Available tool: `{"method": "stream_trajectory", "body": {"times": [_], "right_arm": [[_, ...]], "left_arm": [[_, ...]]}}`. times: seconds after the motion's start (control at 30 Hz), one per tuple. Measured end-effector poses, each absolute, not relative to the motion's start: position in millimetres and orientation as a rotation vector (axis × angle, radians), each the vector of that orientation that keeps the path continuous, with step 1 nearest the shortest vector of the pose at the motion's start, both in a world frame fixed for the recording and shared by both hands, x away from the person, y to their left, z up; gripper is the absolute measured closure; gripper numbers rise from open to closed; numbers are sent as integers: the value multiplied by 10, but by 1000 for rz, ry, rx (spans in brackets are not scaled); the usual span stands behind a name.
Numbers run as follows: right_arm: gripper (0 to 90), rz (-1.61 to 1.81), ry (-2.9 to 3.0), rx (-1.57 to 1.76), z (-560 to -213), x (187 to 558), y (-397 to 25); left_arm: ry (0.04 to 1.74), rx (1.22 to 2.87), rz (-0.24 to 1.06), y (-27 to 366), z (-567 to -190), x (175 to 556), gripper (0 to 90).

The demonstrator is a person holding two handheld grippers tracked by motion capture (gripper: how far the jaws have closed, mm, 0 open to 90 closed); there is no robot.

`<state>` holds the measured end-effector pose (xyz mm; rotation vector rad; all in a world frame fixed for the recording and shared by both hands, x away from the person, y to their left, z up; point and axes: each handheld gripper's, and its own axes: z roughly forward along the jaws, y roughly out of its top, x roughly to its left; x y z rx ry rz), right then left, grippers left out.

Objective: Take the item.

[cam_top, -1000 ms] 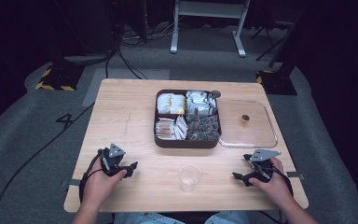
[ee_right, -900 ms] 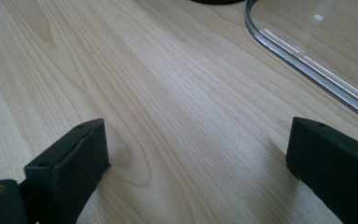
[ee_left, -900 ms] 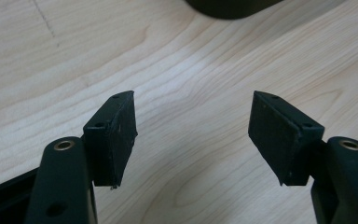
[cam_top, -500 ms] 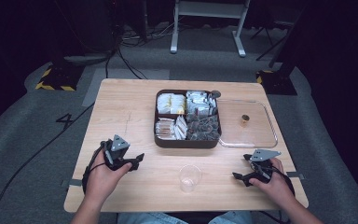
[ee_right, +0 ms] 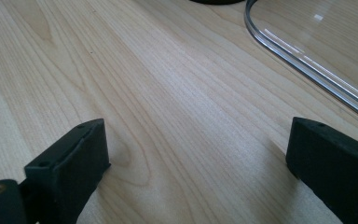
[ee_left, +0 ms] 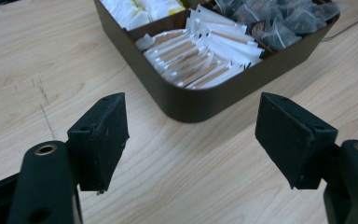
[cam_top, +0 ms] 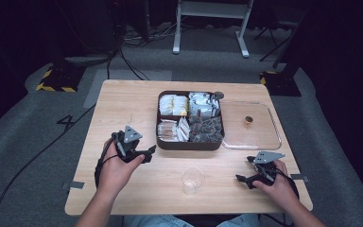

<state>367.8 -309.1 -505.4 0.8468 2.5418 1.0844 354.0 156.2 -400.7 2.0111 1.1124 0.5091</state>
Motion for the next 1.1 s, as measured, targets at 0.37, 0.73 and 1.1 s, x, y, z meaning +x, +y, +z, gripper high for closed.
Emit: {"method": "stream_trajectory", "body": {"times": [0.37,0.73,1.1], "right_arm": [[57,1084,2542,847,-5053,3678,-3091],[57,1083,2543,847,-5053,3679,-3091],[57,1082,2546,844,-5052,3709,-3078]], "left_arm": [[1082,2000,505,1228,-3849,3827,312],[1100,2007,540,908,-3750,4164,333],[1141,1955,496,766,-3806,4498,363]]}}
